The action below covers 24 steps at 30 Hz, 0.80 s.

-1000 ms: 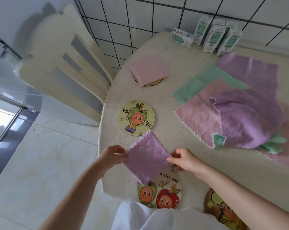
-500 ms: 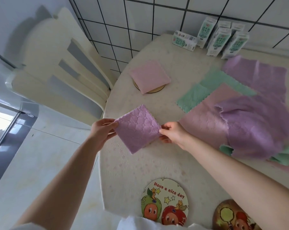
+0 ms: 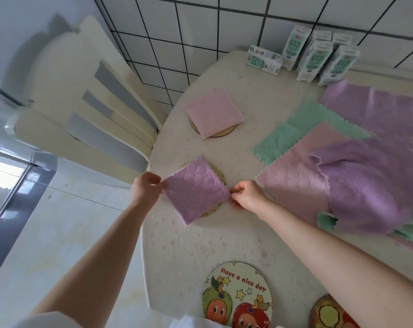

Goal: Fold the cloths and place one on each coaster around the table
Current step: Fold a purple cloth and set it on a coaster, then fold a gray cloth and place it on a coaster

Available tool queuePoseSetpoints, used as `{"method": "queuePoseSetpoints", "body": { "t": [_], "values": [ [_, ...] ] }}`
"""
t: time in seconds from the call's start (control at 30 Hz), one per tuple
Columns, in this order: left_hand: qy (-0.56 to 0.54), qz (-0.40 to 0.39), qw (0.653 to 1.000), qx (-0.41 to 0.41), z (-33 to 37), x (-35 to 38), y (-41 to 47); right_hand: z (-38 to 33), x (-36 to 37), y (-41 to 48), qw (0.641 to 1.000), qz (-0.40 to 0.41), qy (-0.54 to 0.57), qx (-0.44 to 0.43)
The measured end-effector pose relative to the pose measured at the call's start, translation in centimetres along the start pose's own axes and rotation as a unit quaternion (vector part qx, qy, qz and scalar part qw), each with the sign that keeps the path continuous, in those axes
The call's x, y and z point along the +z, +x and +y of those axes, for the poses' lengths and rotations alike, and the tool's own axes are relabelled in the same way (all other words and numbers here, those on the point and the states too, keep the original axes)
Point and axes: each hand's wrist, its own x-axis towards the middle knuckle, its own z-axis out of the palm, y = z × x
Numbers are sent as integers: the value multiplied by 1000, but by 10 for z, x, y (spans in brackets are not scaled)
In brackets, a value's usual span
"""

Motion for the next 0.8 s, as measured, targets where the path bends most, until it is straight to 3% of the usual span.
{"method": "queuePoseSetpoints", "body": {
  "t": [0.17, 0.3, 0.6, 0.8],
  "values": [
    [90, 49, 991, 89, 7, -6, -13, 20, -24, -12, 996, -6, -81, -21],
    [116, 46, 983, 133, 27, -3, -32, 53, -51, -30, 996, 6, -81, -22],
    [186, -44, 953, 235, 86, 86, -99, 137, -133, -78, 978, 130, -154, -54],
    [221, -133, 906, 335, 111, 156, -151, 174, -171, -93, 957, 204, -192, -78]
  ]
}}
